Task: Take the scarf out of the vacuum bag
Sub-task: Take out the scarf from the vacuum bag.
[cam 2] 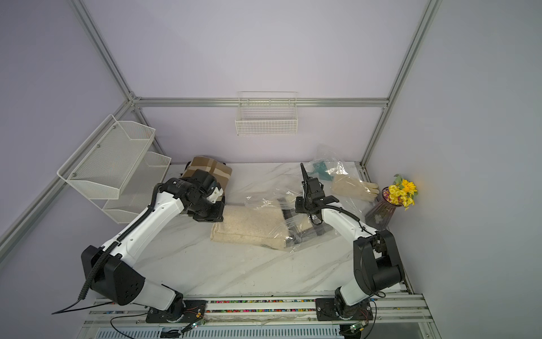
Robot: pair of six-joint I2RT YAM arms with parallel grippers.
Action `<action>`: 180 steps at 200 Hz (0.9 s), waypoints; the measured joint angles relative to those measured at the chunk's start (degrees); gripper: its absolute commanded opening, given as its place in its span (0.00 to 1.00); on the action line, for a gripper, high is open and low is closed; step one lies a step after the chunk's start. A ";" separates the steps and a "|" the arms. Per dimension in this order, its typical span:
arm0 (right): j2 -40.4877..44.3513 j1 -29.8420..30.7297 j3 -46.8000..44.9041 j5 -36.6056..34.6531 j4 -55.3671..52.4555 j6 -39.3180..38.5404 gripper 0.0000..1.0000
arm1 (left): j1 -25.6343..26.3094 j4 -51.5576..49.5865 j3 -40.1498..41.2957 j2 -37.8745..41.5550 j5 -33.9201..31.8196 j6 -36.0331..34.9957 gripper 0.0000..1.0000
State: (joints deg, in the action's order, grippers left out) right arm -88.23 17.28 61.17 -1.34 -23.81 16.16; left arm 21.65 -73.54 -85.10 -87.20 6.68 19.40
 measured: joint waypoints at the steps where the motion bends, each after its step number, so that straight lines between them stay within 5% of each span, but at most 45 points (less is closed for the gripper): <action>1: 0.02 0.00 0.00 0.00 0.02 0.00 0.00 | 0.00 -0.17 -0.13 -0.09 -0.28 -0.11 0.00; 62: 1.25 -0.13 -1.16 2.84 1.46 0.13 0.00 | -0.15 -8.39 -2.49 -3.10 -17.97 -6.27 0.00; 124: 2.25 -0.33 -1.25 5.35 1.75 0.50 0.00 | -0.26 -7.63 1.64 3.17 -30.27 -14.47 0.00; 180: 3.37 -0.57 -1.31 5.79 1.77 0.57 0.00 | -0.44 -0.76 7.23 3.63 -49.70 -23.39 0.00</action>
State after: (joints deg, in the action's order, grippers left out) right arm -84.86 16.71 59.86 4.45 -22.04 16.73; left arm 21.21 -74.30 -77.87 -83.57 -43.03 -3.99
